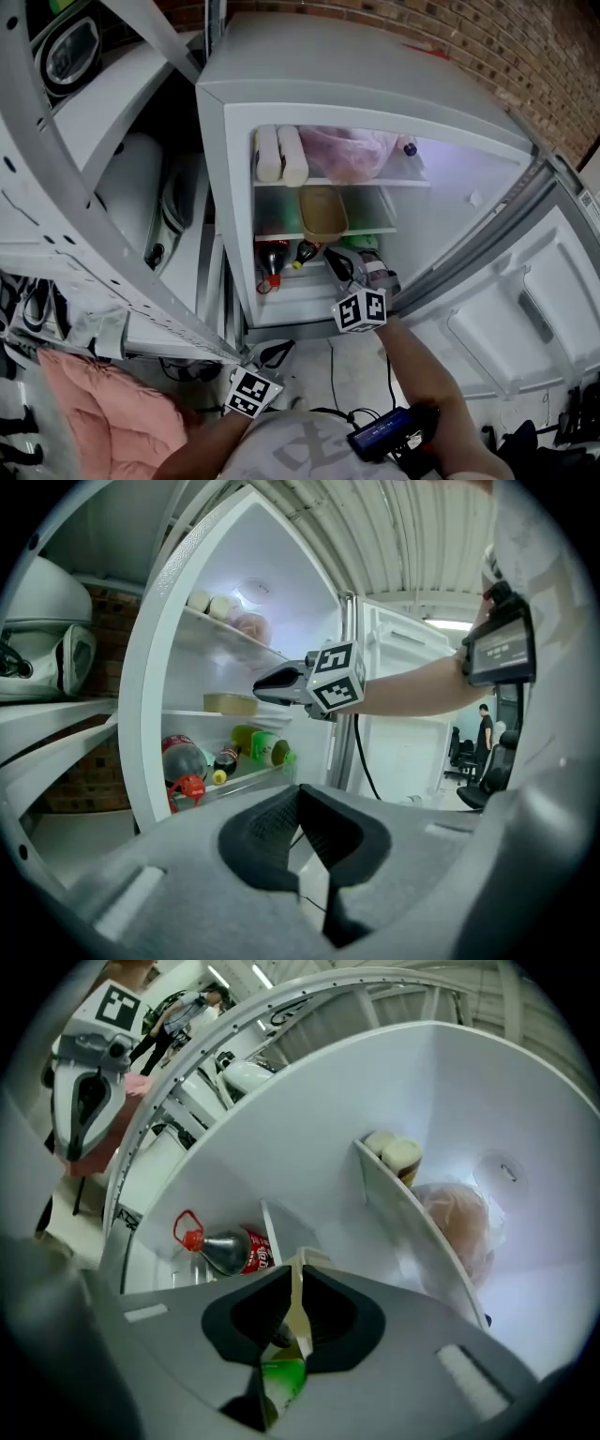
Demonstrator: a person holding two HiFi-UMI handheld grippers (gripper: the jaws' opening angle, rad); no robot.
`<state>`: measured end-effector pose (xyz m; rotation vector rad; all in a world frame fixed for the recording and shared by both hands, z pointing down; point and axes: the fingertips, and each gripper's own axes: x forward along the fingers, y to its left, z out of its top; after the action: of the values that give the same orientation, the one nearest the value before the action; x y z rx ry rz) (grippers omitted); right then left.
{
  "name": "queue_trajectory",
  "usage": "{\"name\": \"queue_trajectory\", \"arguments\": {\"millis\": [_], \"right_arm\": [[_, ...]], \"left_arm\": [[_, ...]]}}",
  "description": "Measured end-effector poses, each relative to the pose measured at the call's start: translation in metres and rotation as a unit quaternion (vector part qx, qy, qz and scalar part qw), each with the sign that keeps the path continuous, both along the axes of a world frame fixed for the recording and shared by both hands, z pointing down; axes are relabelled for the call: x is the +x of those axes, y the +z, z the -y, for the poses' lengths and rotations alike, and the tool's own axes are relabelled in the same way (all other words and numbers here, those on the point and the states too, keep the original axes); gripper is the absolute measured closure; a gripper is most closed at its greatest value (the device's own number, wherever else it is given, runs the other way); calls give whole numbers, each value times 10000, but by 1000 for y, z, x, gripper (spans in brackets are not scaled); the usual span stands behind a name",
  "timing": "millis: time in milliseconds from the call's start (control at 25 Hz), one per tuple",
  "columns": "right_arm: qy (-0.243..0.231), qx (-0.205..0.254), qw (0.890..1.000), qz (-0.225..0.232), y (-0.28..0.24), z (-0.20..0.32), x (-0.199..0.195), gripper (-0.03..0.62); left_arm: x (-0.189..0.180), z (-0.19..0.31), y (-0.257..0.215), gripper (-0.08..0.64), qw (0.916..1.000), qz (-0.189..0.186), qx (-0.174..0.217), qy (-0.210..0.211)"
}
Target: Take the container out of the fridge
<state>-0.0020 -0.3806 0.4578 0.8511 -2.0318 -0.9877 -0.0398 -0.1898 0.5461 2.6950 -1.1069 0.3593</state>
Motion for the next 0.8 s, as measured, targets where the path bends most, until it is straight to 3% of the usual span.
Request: {"name": "queue_trajectory", "arguments": {"millis": [120,320,480,800], "right_arm": [[111,209,9990,-389,5,8,-1,517],[359,629,9926,-976,15,25,2,374],[352,886,9894,-1092,15,32,-4,345],[495,938,9825,-1533,31,53,-4,259]], "left_arm": [[1,1,0,557,10000,-16,-1,-10],[0,0,2,557,10000,-1,-16,-66],[-3,2,2,557,9999,3,-27,-135],[-4,4,2,556,9997,23,-24,-234]]}}
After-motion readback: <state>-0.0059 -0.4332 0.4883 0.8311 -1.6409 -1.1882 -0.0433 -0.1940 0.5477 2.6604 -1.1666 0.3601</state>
